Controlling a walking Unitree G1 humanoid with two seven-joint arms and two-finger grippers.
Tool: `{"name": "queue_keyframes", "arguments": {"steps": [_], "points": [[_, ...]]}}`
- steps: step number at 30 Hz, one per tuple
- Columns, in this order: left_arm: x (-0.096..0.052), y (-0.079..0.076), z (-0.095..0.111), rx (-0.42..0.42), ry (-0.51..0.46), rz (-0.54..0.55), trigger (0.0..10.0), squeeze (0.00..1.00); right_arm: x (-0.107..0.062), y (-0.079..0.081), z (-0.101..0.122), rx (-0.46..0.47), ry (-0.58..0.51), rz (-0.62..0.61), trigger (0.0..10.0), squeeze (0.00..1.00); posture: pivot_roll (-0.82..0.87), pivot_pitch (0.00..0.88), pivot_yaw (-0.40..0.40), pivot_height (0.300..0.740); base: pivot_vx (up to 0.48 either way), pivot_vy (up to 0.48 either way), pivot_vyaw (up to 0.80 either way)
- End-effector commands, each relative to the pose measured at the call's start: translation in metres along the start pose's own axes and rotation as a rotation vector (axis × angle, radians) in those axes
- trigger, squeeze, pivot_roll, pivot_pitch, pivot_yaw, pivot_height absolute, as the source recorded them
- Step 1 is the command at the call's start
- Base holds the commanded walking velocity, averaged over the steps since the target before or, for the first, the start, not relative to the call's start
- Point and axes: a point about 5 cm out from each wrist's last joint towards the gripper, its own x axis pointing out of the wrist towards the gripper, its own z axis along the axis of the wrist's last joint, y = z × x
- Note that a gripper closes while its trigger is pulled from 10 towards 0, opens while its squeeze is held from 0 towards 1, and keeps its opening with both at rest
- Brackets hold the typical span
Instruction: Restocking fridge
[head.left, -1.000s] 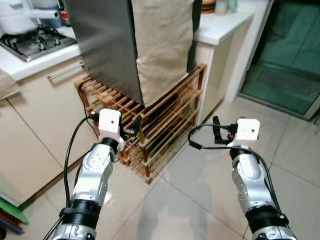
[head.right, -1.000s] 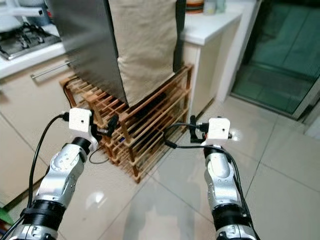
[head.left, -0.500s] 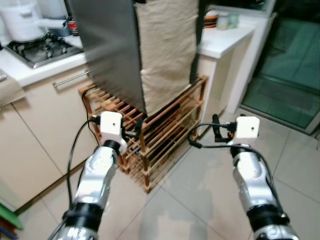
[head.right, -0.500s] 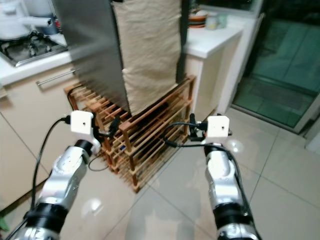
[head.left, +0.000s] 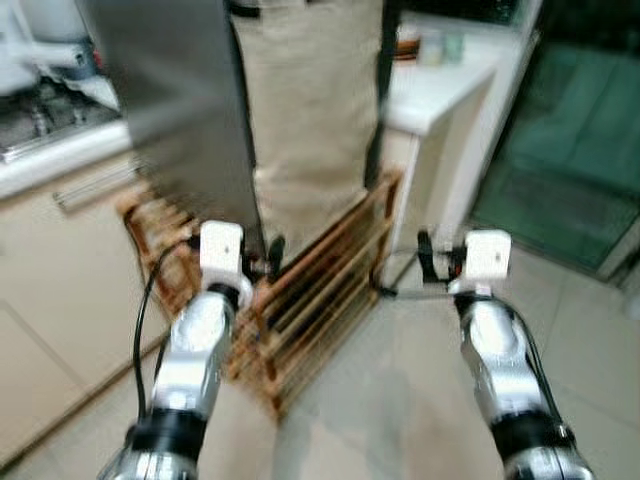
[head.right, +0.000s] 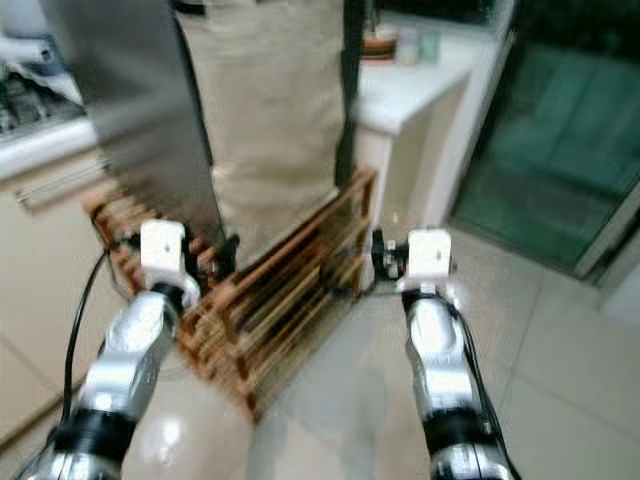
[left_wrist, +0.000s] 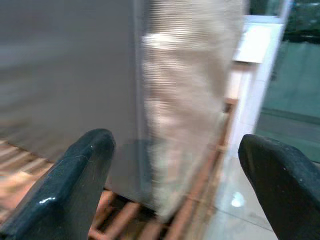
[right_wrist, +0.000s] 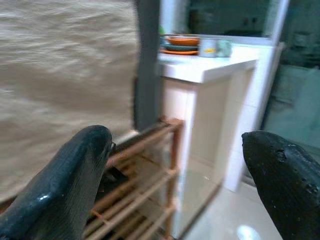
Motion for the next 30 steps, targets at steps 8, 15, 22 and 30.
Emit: {"name": "queue_keyframes", "arguments": {"steps": [8,15,22,30], "points": [[0.001,0.016,0.01,0.04,-0.027,0.05,10.0,0.0,0.002,0.006,0.0,0.022,0.006,0.019,10.0,0.0,-0.04,0.0,0.034,0.74,0.042,0.043,0.0],[0.003,0.015,0.014,0.057,-0.038,0.034,10.0,0.0,0.003,0.008,-0.001,0.029,0.02,0.025,10.0,0.0,-0.04,0.0,0.032,0.74,0.0,0.478,-0.75],[0.005,0.009,0.016,0.072,-0.037,0.032,10.0,0.0,0.003,0.007,0.0,0.024,0.013,0.019,10.0,0.0,-0.04,0.0,0.029,0.74,0.0,0.136,-0.68],[0.003,0.007,0.028,0.039,-0.084,0.034,10.0,0.0,0.007,-0.003,0.035,-0.003,-0.14,-0.036,10.0,0.0,-0.05,0.0,0.035,0.74,0.0,0.0,0.0]]}}
